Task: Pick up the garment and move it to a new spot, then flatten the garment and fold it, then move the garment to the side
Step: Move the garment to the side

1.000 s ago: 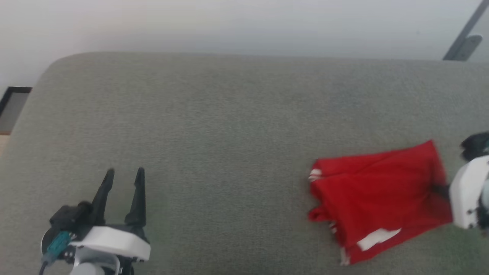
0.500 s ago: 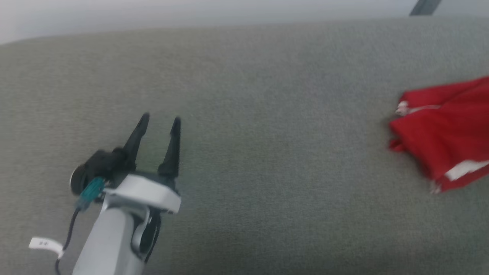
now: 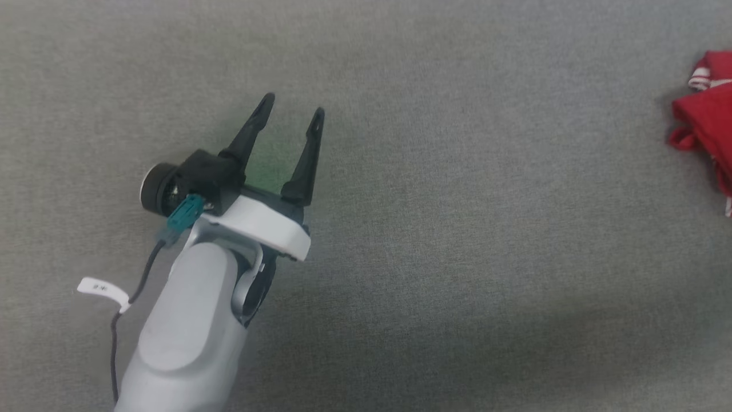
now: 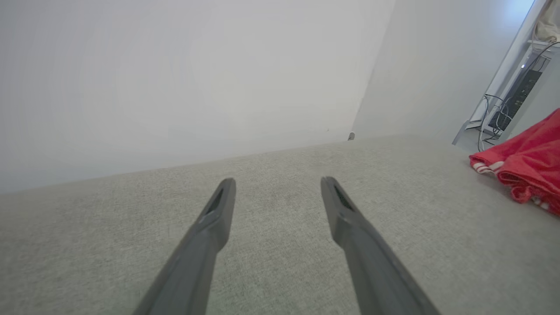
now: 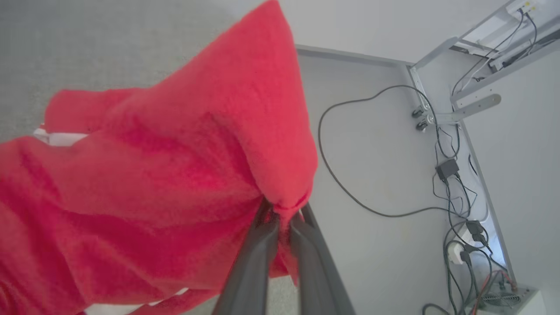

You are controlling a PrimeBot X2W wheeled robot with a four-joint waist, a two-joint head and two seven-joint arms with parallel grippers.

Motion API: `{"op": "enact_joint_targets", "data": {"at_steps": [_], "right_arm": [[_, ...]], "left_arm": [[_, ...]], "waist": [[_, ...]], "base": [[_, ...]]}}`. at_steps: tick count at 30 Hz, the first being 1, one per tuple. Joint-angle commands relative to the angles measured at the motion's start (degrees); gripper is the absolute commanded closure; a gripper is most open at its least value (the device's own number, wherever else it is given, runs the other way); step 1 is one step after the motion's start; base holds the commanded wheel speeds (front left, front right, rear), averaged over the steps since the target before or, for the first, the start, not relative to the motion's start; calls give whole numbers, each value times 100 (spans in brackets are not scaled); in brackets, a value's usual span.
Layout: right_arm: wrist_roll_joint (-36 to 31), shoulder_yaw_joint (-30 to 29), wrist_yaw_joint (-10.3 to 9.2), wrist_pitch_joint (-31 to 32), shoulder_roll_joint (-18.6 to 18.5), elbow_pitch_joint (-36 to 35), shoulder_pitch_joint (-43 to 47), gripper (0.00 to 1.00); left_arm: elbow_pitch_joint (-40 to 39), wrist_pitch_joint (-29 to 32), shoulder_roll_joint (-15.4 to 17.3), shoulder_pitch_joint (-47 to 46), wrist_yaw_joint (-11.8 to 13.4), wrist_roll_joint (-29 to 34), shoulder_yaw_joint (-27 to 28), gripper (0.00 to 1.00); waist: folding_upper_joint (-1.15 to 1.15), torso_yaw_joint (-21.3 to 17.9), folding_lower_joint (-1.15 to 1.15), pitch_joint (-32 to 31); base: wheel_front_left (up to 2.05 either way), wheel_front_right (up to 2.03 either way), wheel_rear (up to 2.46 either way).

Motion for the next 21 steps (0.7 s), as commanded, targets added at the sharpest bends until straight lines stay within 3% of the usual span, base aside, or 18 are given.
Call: {"op": "enact_joint_targets", "data": {"at_steps": [1,10,14,15,16,17,21], "right_arm": [[-108,41,-8,-143,112,284,-159,100],[-197,231,-7,-493,532,1468,-502,100],[-224,286,-7,-878,552,1756,-595,100],[-272,295,-7,-986,528,1848,-639,71],[-300,316,-7,-1085,534,1915,-671,28],[-316,335,-7,-1138,567,1992,-702,0],[-409,434,-8,-1301,617,2159,-802,0]], "left_arm": [[46,-23,-20,-145,-17,45,-42,0],[194,-23,-50,-371,-32,79,-159,0],[199,-23,-39,-353,-39,42,-151,0],[192,-23,-30,-334,-39,36,-137,0],[184,-23,-23,-306,-40,27,-127,0],[171,-23,-17,-271,-40,13,-112,0],[121,-24,45,-108,-34,-38,-31,0]], "waist": [[0,-39,0,189],[0,97,0,391],[0,174,0,359],[0,186,0,339],[0,193,0,310],[0,196,0,273],[0,200,0,56]], "base": [[0,0,0],[0,0,0],[0,0,0],[0,0,0],[0,0,0],[0,0,0],[0,0,0]]}}
